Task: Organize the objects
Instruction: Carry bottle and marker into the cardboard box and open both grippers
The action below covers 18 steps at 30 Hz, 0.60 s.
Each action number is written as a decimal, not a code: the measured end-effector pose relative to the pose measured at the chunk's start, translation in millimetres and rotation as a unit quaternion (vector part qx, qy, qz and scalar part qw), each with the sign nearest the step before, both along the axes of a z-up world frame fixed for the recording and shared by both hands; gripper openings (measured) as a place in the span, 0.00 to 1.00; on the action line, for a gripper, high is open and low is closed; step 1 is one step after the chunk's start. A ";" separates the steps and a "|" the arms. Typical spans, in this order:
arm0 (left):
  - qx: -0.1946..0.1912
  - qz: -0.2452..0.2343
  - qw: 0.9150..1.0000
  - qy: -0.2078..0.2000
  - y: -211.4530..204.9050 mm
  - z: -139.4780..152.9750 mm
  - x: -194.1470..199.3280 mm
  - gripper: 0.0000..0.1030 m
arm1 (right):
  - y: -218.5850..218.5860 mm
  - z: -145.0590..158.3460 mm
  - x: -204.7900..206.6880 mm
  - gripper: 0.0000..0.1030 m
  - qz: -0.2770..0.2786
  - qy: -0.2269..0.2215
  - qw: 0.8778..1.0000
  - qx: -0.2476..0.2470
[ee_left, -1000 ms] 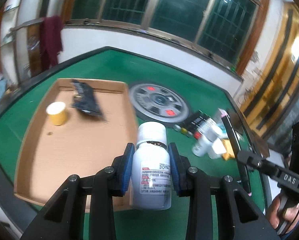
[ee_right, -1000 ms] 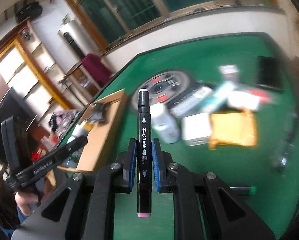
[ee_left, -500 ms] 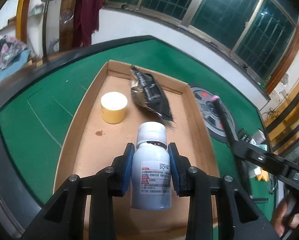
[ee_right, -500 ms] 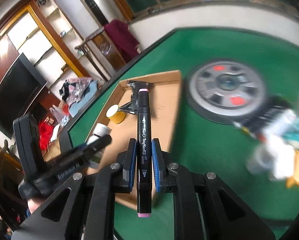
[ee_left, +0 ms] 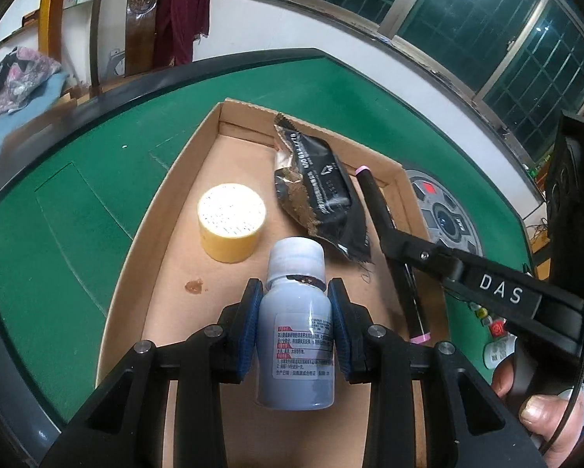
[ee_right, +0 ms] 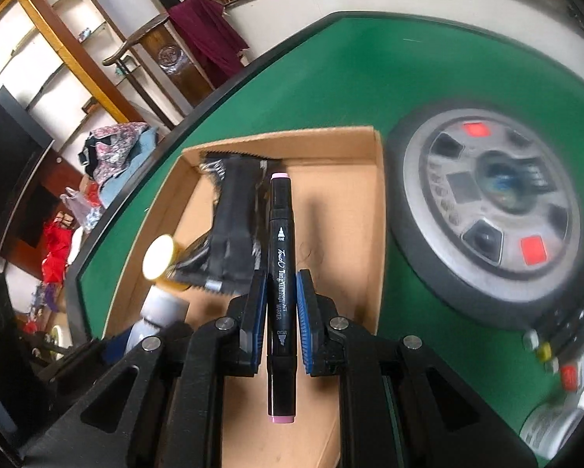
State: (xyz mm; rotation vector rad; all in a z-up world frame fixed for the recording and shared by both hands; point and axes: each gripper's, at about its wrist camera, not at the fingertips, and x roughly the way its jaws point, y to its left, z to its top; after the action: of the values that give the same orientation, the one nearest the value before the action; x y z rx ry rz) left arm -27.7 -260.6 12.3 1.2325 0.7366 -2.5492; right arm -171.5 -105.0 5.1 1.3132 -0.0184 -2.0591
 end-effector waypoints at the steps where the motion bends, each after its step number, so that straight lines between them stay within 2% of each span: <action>1: 0.004 0.004 1.000 -0.001 -1.6 -2.4 -1.3 0.29 | -1.5 0.2 -0.9 0.12 -0.001 0.000 1.000 0.002; 7: 0.023 0.010 1.000 -0.008 -5.2 -9.7 -3.1 0.29 | -6.5 -9.2 -8.4 0.12 -0.004 -0.018 1.000 0.010; 15: 0.023 0.020 0.999 -0.018 -4.3 -10.8 -1.8 0.29 | -17.6 -10.9 -20.7 0.12 0.002 -0.038 0.999 0.008; 18: 0.025 0.028 0.999 -0.010 -5.5 -9.2 -1.4 0.29 | -19.1 -13.4 -20.4 0.13 0.009 -0.048 0.999 0.004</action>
State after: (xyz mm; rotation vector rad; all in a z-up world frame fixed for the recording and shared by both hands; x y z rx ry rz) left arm -29.2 -266.1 3.2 1.2318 0.8243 -2.4841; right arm -191.9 -124.1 -8.3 1.4105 -0.0403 -1.9823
